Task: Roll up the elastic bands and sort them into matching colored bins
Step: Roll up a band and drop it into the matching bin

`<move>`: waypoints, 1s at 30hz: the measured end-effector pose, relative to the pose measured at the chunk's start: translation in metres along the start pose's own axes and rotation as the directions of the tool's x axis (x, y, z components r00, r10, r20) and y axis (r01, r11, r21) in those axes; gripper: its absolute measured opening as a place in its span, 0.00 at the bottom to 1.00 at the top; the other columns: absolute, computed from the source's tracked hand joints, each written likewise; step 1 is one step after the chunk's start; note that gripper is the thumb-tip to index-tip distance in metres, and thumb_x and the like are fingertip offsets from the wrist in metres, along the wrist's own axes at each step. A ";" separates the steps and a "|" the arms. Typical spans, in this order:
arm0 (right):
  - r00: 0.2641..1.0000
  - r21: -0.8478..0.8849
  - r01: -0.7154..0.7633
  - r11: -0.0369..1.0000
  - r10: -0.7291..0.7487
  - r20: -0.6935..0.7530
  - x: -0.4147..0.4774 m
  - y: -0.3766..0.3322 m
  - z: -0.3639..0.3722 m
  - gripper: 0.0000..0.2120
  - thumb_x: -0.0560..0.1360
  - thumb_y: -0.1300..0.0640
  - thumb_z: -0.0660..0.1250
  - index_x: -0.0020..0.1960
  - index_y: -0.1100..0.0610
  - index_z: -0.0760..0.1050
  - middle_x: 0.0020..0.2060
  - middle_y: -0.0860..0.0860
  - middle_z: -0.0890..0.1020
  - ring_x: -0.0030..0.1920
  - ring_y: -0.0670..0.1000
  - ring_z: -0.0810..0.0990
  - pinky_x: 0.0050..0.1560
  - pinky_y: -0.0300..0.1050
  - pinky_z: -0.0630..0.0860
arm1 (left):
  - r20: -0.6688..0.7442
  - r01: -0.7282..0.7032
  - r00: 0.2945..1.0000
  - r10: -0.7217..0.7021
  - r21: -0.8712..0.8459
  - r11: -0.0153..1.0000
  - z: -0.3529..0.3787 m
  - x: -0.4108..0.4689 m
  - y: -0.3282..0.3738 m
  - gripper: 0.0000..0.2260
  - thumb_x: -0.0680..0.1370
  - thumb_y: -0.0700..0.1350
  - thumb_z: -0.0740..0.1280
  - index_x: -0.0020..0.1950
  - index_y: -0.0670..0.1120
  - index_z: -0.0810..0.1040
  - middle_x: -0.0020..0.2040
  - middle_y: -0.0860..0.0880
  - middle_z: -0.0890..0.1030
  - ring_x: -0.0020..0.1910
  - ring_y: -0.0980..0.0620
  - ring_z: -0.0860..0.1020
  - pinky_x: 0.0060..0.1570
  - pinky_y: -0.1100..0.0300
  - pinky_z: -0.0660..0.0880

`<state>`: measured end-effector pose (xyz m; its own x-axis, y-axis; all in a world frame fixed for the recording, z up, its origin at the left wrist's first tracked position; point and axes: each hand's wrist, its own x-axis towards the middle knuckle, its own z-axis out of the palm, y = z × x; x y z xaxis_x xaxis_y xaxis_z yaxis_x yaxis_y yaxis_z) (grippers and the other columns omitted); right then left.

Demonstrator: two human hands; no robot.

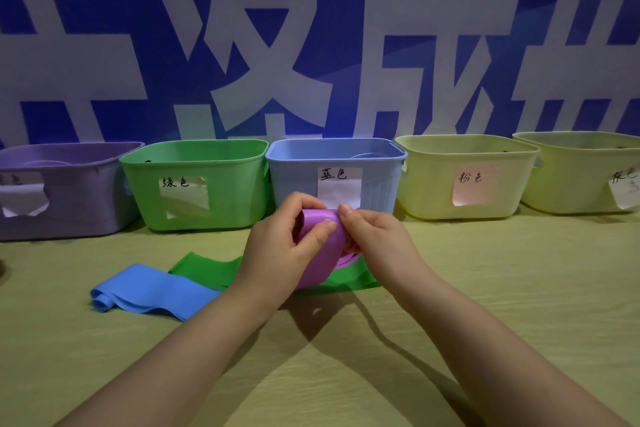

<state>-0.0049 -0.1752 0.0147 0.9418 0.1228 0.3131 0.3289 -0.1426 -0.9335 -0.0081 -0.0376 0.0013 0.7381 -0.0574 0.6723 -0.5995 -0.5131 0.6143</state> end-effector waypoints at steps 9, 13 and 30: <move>0.994 0.105 0.075 0.992 -0.082 0.068 -0.001 -0.001 0.002 0.09 0.76 0.56 0.63 0.55 0.51 0.75 0.39 0.48 0.78 0.41 0.45 0.78 0.43 0.38 0.78 | -0.096 0.017 0.995 -0.020 -0.031 0.999 -0.002 0.004 -0.001 0.16 0.71 0.61 0.63 0.38 0.48 0.71 0.33 0.52 0.77 0.35 0.56 0.74 0.30 0.66 0.66; 0.993 0.127 0.103 0.986 -0.110 0.050 0.000 -0.001 0.003 0.09 0.74 0.64 0.66 0.47 0.51 0.76 0.39 0.52 0.80 0.42 0.49 0.78 0.48 0.53 0.79 | -0.113 0.029 0.993 -0.040 -0.101 0.994 -0.004 0.006 -0.003 0.21 0.67 0.65 0.62 0.37 0.46 0.72 0.30 0.52 0.75 0.30 0.58 0.71 0.28 0.67 0.64; 0.984 -0.217 0.177 0.960 -0.174 0.033 -0.001 -0.004 -0.008 0.14 0.79 0.53 0.57 0.37 0.53 0.74 0.30 0.49 0.75 0.28 0.36 0.75 0.29 0.27 0.67 | -0.044 -0.008 0.999 0.005 -0.085 0.996 -0.002 0.005 -0.003 0.06 0.67 0.52 0.67 0.42 0.61 0.74 0.39 0.59 0.80 0.38 0.63 0.76 0.38 0.68 0.71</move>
<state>-0.0066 -0.1823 0.0190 0.8675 0.1785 0.4643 0.4974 -0.3288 -0.8028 -0.0029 -0.0349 0.0033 0.7208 -0.0216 0.6928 -0.6297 -0.4382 0.6414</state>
